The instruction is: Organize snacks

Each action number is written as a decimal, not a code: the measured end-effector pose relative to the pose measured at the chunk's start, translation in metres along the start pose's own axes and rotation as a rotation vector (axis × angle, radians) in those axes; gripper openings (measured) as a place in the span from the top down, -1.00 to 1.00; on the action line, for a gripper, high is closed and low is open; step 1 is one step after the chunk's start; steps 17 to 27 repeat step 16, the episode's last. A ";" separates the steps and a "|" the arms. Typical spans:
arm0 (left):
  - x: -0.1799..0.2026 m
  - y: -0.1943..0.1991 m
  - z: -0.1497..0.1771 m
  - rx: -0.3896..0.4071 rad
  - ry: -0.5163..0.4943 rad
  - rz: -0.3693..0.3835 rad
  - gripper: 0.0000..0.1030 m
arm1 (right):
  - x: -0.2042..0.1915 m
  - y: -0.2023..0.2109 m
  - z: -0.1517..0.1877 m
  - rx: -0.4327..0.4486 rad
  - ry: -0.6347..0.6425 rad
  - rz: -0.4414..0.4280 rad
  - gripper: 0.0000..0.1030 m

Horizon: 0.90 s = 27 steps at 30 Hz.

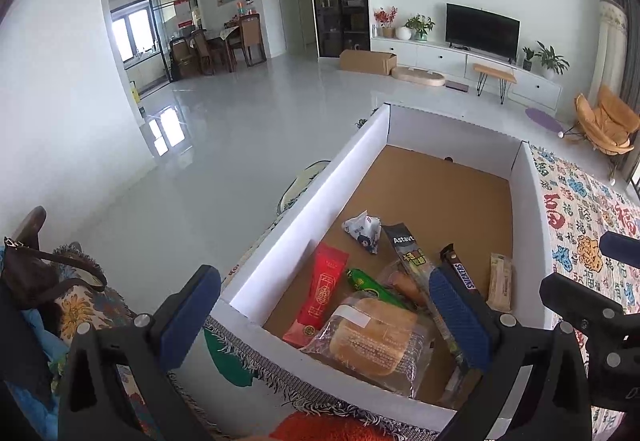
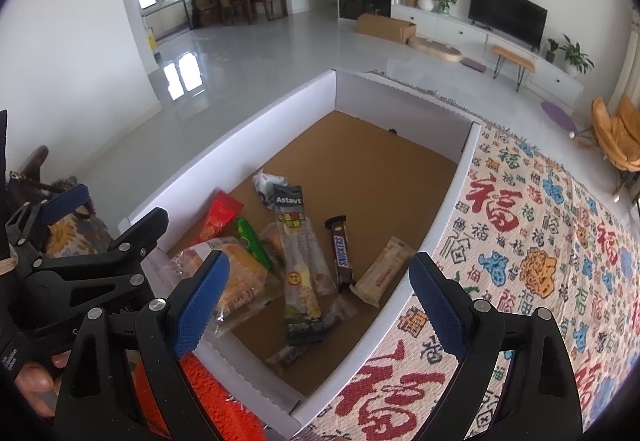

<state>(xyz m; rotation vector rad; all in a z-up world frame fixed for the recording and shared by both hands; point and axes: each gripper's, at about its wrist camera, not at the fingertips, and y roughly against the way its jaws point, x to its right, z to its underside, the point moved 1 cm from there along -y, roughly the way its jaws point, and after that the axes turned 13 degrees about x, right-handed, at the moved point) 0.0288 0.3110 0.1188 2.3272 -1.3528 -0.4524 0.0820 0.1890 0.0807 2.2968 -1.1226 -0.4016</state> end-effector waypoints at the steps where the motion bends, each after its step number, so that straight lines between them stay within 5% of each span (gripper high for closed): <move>1: 0.000 0.000 0.000 0.000 0.001 -0.002 -1.00 | 0.000 -0.001 0.000 -0.002 -0.001 -0.001 -0.81; 27: 0.001 0.003 0.004 0.001 -0.019 0.009 -1.00 | 0.000 -0.004 0.002 -0.009 -0.006 0.002 -0.81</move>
